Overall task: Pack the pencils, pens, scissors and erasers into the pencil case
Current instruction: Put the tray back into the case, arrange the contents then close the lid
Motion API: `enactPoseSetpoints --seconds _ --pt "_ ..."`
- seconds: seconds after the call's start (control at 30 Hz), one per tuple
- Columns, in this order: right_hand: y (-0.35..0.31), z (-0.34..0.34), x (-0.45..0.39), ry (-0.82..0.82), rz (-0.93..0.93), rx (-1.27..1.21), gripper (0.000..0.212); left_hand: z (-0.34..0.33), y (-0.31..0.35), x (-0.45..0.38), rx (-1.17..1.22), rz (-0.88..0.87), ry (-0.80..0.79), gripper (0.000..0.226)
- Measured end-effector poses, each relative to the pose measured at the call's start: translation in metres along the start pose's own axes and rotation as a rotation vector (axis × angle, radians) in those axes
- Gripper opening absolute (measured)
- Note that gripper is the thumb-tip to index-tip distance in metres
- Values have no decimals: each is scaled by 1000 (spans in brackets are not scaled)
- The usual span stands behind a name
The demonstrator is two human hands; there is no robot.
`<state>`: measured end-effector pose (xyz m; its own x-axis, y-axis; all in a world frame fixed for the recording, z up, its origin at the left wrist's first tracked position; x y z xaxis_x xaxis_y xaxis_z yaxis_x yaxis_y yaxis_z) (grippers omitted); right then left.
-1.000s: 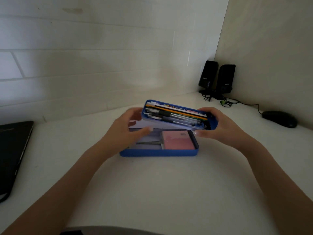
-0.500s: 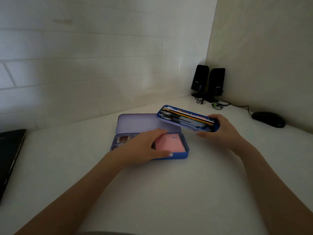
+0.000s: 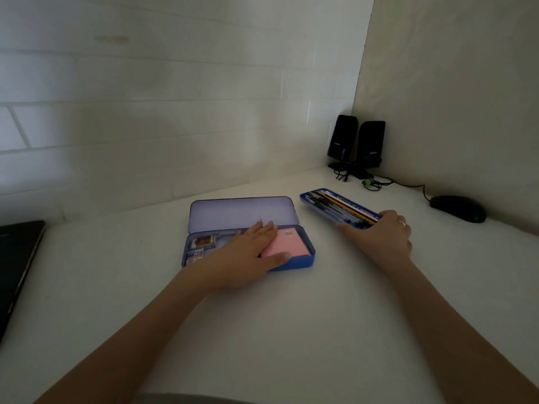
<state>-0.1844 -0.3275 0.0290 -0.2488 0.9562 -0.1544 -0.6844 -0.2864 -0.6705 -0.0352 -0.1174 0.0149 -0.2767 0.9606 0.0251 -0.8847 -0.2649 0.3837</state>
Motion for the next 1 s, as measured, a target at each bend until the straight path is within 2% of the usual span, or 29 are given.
enactPoseSetpoints --seconds 0.07,0.13,0.23,0.3,0.43,0.57,0.63,0.7,0.8,0.87,1.0 --pt "3 0 1 9 -30 50 96 4 -4 -1 81 6 65 65" --pt "5 -1 2 5 -45 90 100 16 -8 1 104 -8 231 57" --pt "4 -6 5 10 -45 157 103 36 -10 9 101 -63 516 30" --pt "3 -10 8 1 -34 226 103 45 -17 16 140 3 632 22" --pt "-1 -19 12 -24 -16 364 109 37 -29 15 109 238 535 45" --pt "-6 -21 18 -49 -11 374 108 31 -29 10 154 308 427 50" --pt "-21 -16 22 19 81 248 96 30 -33 8 235 323 407 47" --pt "-48 -10 33 83 274 83 72 30 -36 9 309 333 429 42" --pt "-90 -21 68 -4 563 -37 37 34 -37 11 385 315 500 34" --pt "-104 -39 90 -110 669 -32 39 36 -39 12 441 289 545 31" --pt "-111 -55 103 -122 778 69 26 34 -39 10 434 257 528 29"
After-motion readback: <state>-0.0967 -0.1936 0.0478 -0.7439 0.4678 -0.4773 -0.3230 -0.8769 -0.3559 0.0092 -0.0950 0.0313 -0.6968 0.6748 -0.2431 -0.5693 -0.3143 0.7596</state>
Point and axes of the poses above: each hand's wrist, its own x-axis away from the middle knuckle, its own z-axis out of the back of the hand, y = z × x, the point moved 9 cm from there along -x, towards the middle knuckle, and after that the axes turned 5 degrees about -z, right-handed, at the moved point
